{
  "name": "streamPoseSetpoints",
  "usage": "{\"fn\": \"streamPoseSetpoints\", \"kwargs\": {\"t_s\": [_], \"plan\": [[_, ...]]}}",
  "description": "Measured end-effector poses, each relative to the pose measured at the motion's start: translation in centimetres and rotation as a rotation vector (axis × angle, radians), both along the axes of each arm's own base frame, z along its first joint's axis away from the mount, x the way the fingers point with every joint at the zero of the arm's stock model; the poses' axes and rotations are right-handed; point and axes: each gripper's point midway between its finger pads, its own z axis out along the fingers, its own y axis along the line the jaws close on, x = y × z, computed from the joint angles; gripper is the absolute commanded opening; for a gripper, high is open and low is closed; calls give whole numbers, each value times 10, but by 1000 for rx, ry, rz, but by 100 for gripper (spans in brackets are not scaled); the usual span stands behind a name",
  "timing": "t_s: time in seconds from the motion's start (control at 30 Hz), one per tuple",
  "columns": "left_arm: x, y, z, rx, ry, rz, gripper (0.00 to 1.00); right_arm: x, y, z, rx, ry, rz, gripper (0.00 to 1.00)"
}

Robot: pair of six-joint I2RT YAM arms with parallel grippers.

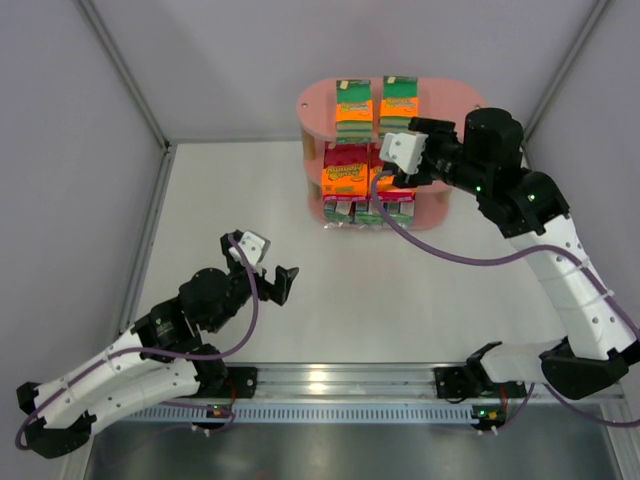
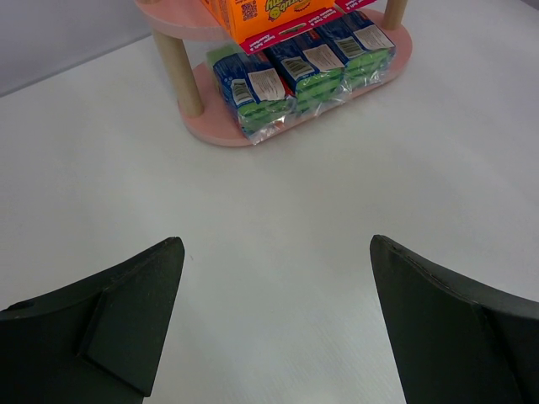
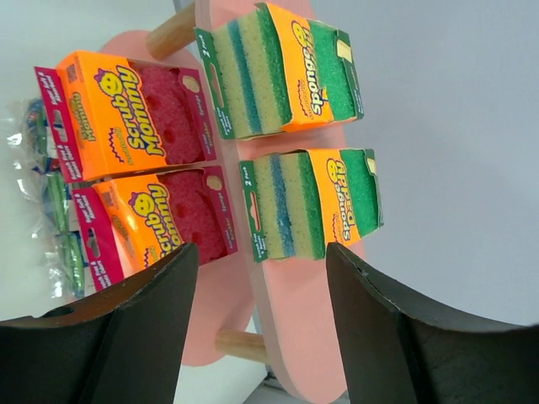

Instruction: Place and organize the cleaning sponges onto the shelf

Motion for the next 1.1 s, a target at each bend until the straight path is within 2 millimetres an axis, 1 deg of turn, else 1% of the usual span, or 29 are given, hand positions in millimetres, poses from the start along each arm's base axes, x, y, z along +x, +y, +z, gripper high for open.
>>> {"fn": "streamPoseSetpoints", "kwargs": {"t_s": [0.13,0.23,0.27,0.3,0.33,0.37,0.43,0.47,0.57,0.6,0.67,0.73,0.8,0.9,1.0,1.1], "plan": [[0,0,0,0,0,0,98,-15,1,13,52,24,26,63],[0,0,0,0,0,0,98,-22,1,30,137,39,17,60],[0,0,0,0,0,0,98,-24,0,38,183,45,6,53],[0,0,0,0,0,0,98,-24,-1,44,223,50,-7,50],[0,0,0,0,0,0,98,-23,-4,52,280,57,-30,48],[0,0,0,0,0,0,98,-20,-8,60,340,59,-60,41],[0,0,0,0,0,0,98,-10,-18,72,450,63,-127,36],[0,0,0,0,0,0,98,-5,-24,77,500,63,-164,30],[0,0,0,0,0,0,98,19,-43,87,649,60,-284,22],[0,0,0,0,0,0,98,26,-48,90,685,55,-318,21],[0,0,0,-1,0,0,98,43,-54,87,753,66,-377,20],[0,0,0,-1,0,0,98,60,-57,80,800,89,-416,18],[0,0,0,-1,0,0,98,76,-60,69,835,121,-454,15],[0,0,0,0,0,0,98,99,-62,51,872,166,-500,14],[0,0,0,0,0,0,98,117,-66,33,897,209,-542,14],[0,0,0,-1,0,0,98,132,-72,22,924,244,-570,14]]}}
